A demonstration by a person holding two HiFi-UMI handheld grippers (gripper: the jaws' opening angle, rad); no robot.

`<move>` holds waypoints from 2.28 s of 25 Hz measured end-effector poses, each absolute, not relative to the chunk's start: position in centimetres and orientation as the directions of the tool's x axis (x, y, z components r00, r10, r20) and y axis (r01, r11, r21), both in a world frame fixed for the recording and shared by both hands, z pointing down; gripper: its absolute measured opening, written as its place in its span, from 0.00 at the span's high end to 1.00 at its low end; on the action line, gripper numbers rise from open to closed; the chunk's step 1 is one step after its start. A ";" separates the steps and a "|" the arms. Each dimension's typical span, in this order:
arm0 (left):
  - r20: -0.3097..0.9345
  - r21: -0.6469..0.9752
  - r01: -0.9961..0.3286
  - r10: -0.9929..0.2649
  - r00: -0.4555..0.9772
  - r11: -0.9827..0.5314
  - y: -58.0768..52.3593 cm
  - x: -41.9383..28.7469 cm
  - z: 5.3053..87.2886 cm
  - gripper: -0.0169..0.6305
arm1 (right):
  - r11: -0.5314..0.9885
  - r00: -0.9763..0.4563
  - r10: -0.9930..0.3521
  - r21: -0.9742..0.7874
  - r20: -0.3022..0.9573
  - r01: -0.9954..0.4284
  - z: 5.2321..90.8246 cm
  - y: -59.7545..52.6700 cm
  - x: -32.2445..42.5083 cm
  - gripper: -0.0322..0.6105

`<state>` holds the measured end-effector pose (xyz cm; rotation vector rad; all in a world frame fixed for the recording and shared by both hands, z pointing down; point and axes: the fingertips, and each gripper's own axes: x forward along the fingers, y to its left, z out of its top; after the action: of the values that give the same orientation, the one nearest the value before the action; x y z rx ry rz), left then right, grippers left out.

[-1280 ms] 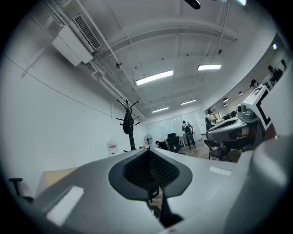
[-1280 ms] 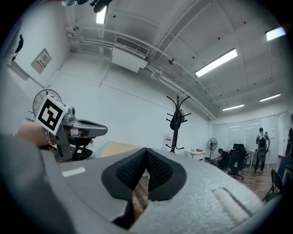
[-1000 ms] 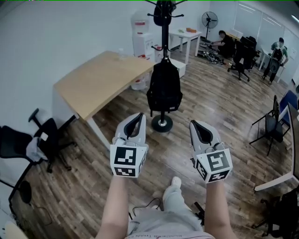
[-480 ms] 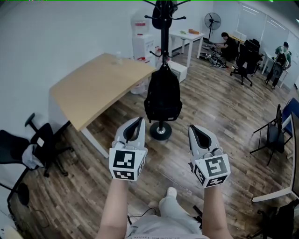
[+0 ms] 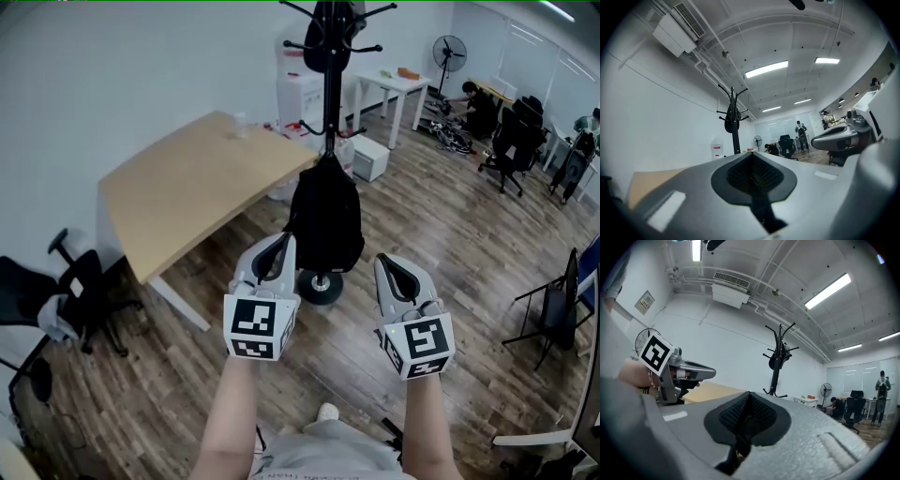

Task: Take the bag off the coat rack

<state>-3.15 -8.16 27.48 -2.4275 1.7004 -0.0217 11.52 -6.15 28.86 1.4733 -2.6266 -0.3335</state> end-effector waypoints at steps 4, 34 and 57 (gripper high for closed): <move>-0.078 -0.182 -0.931 -0.939 0.335 -0.317 -10.2 -1.5 27.6 0.95 | 0.523 -0.538 -0.843 0.220 -0.008 -0.823 29.0 -8.9 12.6 0.95; -0.013 -0.142 -0.903 -0.911 0.412 -0.406 -33.1 -5.0 31.2 0.85 | 0.516 -0.518 -0.855 0.165 0.031 -0.841 31.6 -31.5 10.7 0.71; 0.296 -0.021 -0.790 -0.759 0.580 -0.613 -43.9 -4.9 46.0 0.67 | 0.455 -0.418 -0.857 0.060 0.300 -0.889 44.7 -41.8 9.7 0.64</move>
<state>-4.91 -43.91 46.02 -2.8916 1.4227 -0.4532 9.66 -41.83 44.74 1.4960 -2.4207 0.1551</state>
